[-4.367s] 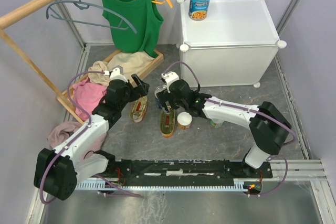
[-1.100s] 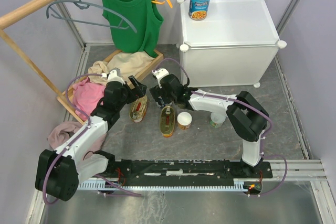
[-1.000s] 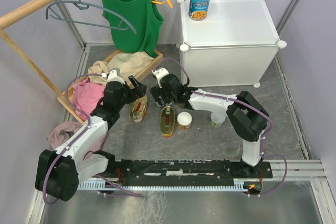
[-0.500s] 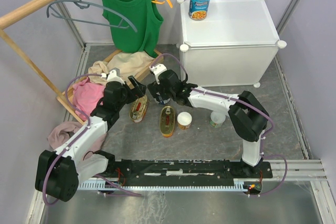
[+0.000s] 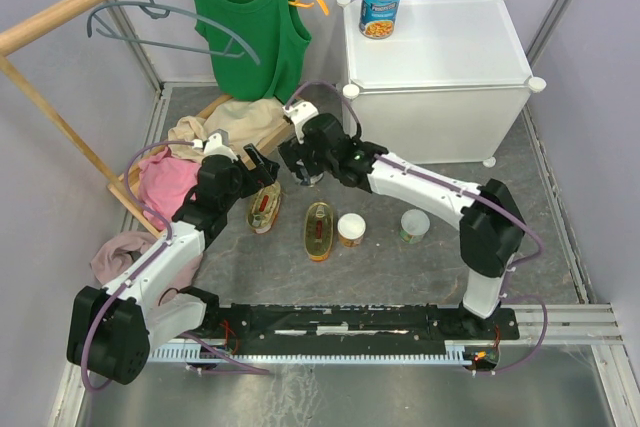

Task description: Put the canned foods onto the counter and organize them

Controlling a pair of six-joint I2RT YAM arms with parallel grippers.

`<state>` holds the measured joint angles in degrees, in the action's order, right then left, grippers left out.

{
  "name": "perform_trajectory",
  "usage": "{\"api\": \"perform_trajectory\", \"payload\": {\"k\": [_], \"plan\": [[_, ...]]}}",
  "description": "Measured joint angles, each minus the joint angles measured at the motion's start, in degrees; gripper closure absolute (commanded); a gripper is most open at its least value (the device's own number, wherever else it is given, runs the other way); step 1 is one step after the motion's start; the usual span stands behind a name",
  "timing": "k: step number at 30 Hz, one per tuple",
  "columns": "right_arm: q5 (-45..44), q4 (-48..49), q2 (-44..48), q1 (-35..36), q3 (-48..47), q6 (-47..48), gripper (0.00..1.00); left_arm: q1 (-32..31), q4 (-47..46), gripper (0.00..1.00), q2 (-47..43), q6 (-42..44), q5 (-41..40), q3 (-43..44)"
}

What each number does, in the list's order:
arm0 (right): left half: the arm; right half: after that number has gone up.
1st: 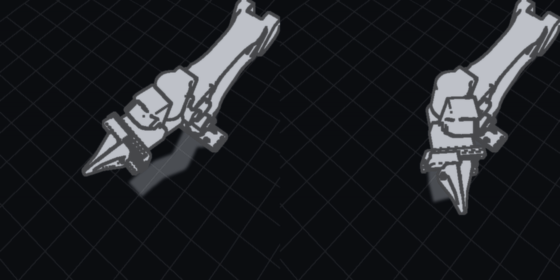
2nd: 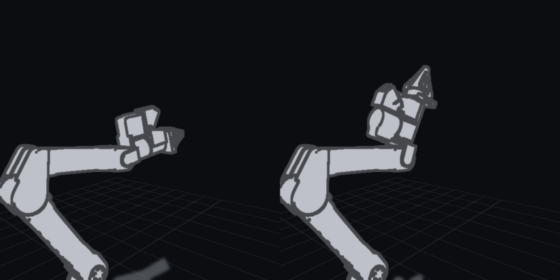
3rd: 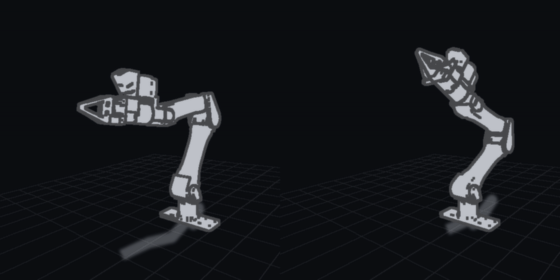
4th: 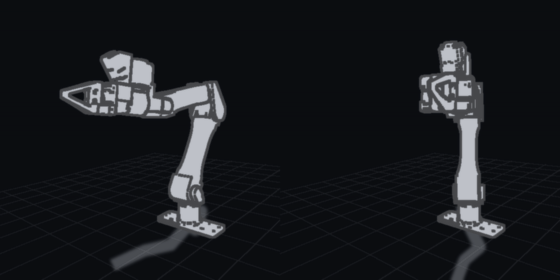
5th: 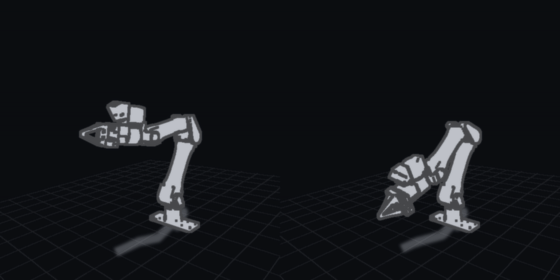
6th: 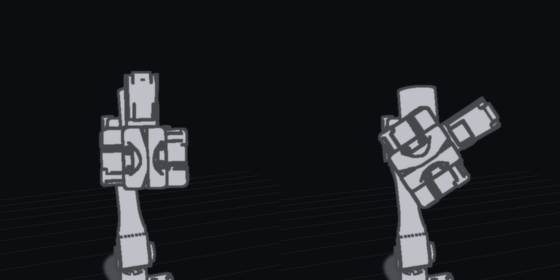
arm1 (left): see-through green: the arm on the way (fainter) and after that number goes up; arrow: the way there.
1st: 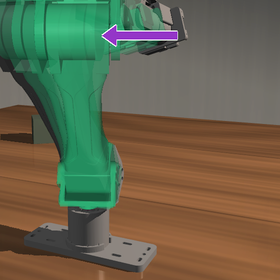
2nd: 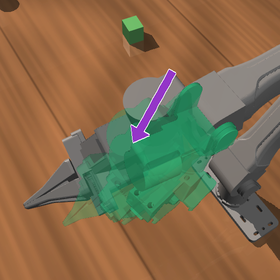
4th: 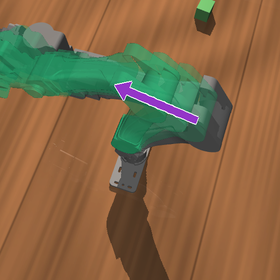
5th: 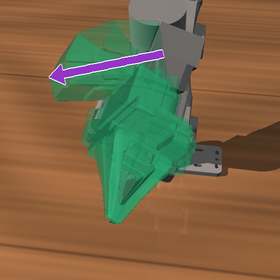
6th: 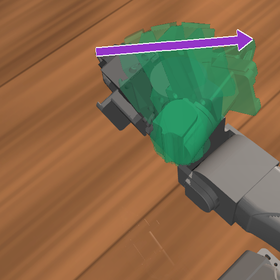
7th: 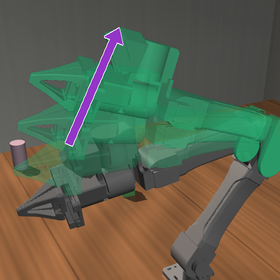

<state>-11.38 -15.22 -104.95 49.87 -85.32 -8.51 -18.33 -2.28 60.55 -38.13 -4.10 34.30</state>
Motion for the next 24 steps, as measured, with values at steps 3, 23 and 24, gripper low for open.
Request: {"api": "perform_trajectory", "payload": {"k": [3, 23, 24], "plan": [[0.13, -2.16, 1.68, 0.00, -3.04, 0.20, 0.99, 0.00, 0.00, 0.00, 0.00, 0.00, 0.00, 0.00], [-1.62, -15.89, 7.72, 0.28, -21.88, 4.55, 0.99, 0.26, 0.02, 0.00, -0.37, 0.00, 0.00, 0.00], [-2.08, -16.50, 7.72, 0.26, -22.93, 5.01, 0.99, 0.26, 0.04, 0.00, -0.42, 0.00, 0.00, 0.00]]}}
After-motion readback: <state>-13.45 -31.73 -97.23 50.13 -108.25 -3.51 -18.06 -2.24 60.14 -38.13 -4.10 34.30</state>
